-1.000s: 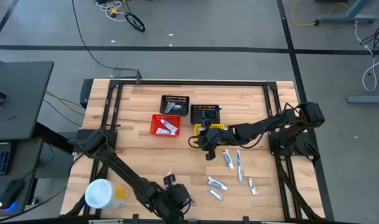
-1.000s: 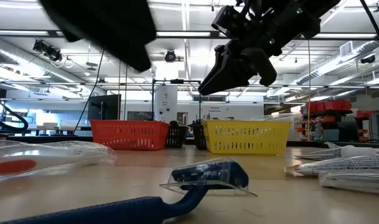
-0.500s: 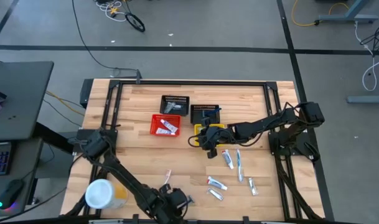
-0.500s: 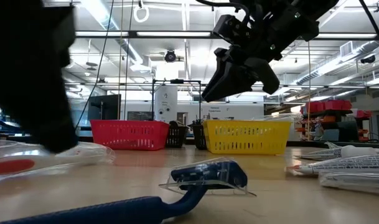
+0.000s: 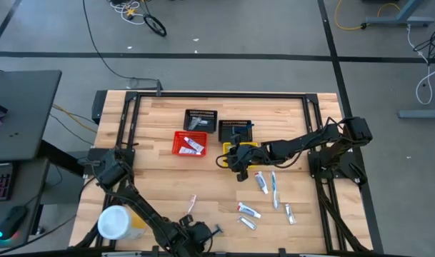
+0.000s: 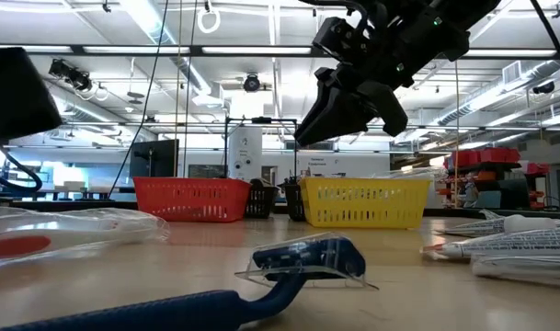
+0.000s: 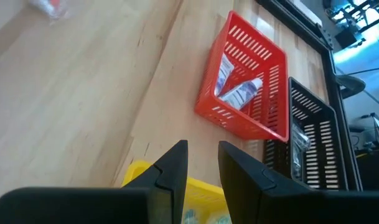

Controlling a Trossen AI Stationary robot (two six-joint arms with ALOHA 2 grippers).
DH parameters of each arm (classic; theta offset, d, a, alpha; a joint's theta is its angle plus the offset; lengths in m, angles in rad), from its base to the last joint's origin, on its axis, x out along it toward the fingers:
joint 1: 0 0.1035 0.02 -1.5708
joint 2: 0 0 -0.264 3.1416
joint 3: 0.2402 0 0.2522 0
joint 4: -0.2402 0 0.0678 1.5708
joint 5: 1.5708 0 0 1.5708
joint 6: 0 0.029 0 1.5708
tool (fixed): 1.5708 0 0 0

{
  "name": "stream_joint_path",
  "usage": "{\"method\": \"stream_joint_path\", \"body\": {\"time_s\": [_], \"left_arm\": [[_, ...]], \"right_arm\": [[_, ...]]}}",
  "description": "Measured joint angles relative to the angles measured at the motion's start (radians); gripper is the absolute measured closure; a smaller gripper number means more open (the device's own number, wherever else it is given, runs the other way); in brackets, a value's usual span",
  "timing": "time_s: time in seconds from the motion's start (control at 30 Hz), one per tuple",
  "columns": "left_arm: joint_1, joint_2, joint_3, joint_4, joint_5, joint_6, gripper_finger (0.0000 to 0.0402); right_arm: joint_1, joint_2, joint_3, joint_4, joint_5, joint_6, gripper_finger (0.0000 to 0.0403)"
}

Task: Pick & Place Travel size toiletries
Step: Put the blue razor into the right black bin

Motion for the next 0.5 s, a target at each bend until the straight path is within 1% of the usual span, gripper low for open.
{"method": "stream_joint_path", "body": {"time_s": [0.07, 0.17, 0.23, 0.33, 0.4, 0.5], "left_arm": [[0.001, 0.000, 0.000, -0.012, 0.003, 0.019, 0.0254], [0.003, 0.001, 0.000, -0.018, -0.023, 0.056, 0.0268], [0.005, 0.002, -0.001, -0.019, -0.037, 0.080, 0.0285], [0.017, 0.002, -0.001, -0.033, -0.027, 0.093, 0.0319], [0.022, 0.002, -0.001, -0.039, -0.037, 0.093, 0.0342], [0.032, 0.003, -0.001, -0.063, -0.082, 0.105, 0.0369]], "right_arm": [[0.000, 0.000, 0.000, 0.027, 0.000, -0.009, 0.0304], [0.000, 0.000, 0.000, 0.095, 0.000, -0.035, 0.0304], [0.000, 0.000, 0.000, 0.153, 0.000, -0.033, 0.0304], [0.002, 0.000, 0.000, 0.212, 0.000, 0.010, 0.0304], [0.003, 0.000, 0.000, 0.209, -0.004, 0.034, 0.0304], [0.004, 0.000, 0.000, 0.164, -0.037, 0.016, 0.0308]]}}
